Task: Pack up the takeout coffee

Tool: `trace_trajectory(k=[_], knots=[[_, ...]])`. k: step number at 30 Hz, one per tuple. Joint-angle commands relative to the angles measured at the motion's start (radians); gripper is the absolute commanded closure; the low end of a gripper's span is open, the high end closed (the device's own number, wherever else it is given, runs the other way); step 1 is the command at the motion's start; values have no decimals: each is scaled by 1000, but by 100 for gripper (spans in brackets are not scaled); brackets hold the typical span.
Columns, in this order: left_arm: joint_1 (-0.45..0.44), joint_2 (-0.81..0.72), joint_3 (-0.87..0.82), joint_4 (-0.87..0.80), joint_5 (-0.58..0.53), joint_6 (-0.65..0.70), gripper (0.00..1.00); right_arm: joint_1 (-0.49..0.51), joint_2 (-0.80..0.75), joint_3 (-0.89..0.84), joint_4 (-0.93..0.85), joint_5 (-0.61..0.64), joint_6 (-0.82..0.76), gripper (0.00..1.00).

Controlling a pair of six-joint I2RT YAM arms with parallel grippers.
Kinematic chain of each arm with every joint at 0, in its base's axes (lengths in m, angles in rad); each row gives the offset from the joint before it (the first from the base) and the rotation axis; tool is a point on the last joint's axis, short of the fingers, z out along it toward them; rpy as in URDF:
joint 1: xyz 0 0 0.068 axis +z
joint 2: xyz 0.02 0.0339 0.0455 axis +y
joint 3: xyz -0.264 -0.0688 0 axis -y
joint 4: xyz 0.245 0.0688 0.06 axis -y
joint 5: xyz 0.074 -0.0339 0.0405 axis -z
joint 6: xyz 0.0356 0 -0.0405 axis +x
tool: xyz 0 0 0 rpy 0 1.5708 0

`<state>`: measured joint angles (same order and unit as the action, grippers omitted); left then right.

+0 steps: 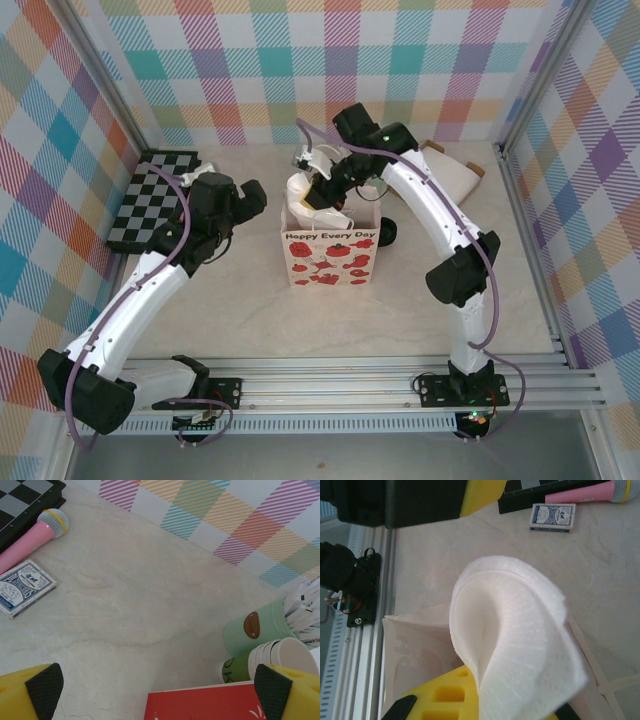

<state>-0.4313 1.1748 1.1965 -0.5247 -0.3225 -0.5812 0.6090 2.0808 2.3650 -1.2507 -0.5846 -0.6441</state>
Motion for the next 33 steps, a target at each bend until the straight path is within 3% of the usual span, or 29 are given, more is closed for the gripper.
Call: trace_trajectory(k=[1,16,23,33], knots=[[9,0,38,-23,39,-9,0,14,15,10,-14,77,-10,92],[8,55,116,-87,89,-15,0,37,29,-29,8,168,93,87],[8,75,120,-96,96,-35,0,55,59,-24,9,276,157,84],[9,80,138,-113,108,-23,0,69,65,-8,-30,271,83,69]])
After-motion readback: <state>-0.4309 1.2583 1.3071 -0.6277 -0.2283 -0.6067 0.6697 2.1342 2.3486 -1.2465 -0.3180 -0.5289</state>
